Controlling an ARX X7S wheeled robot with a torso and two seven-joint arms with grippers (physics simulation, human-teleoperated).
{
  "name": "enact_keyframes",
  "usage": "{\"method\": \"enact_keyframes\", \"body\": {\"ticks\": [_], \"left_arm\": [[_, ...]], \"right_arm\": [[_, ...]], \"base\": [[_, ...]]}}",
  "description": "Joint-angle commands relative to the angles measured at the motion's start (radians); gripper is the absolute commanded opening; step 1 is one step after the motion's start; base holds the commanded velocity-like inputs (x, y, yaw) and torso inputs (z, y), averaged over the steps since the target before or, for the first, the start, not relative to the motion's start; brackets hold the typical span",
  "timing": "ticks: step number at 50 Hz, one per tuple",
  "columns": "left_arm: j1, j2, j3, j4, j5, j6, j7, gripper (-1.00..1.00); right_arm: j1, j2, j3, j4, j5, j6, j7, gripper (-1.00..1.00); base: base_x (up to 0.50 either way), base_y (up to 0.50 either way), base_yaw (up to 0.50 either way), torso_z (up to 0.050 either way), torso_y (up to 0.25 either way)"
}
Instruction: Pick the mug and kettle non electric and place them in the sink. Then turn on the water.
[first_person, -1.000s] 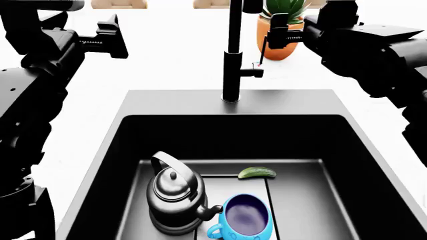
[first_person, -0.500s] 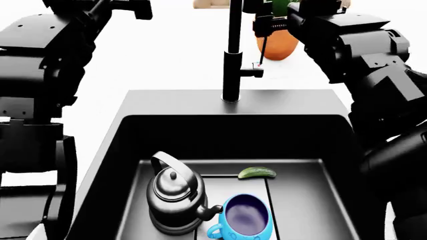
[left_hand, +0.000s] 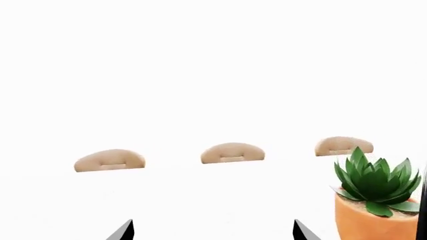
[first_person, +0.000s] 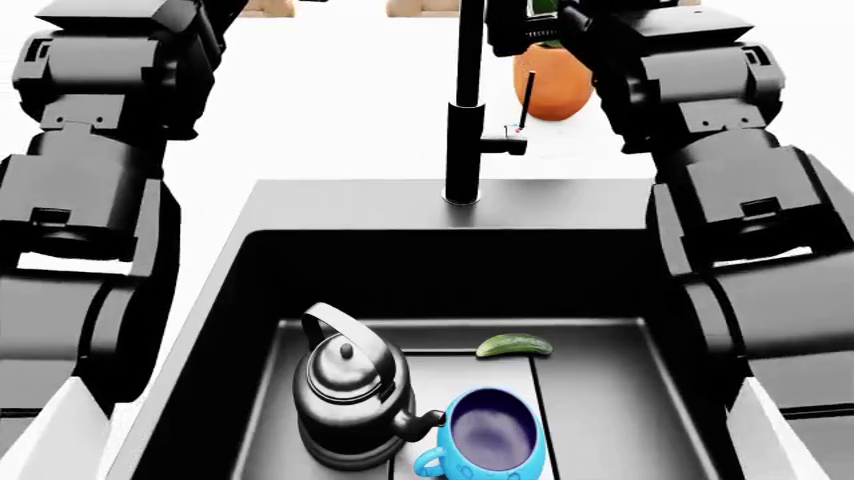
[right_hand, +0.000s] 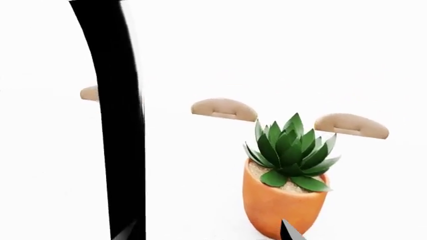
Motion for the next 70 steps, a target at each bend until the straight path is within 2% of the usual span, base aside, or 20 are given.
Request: {"method": "enact_keyframes", "body": {"ticks": [1,12,70], "left_arm": [[-0.057,0.052,0.041,-0.158,0.042,0.065,0.054,1.00],[-0.054,0.057,0.015,-0.158,0.058,0.048,0.045,1.00],[-0.056,0.064,-0.055,-0.159,0.117,0.035,0.053,1.00]], "right_arm": [[-0.008,0.036,0.236,0.000,-0.201,0.061,0.031,1.00],[-0.007,0.034,0.254,0.000,-0.225,0.065,0.028,1.00],[-0.012,0.031,0.262,0.000,-0.229,0.071,0.027,1.00]], "base": [[0.00,0.00,0.00,0.000,0.000],[0.00,0.00,0.00,0.000,0.000],[0.00,0.00,0.00,0.000,-0.105]]}}
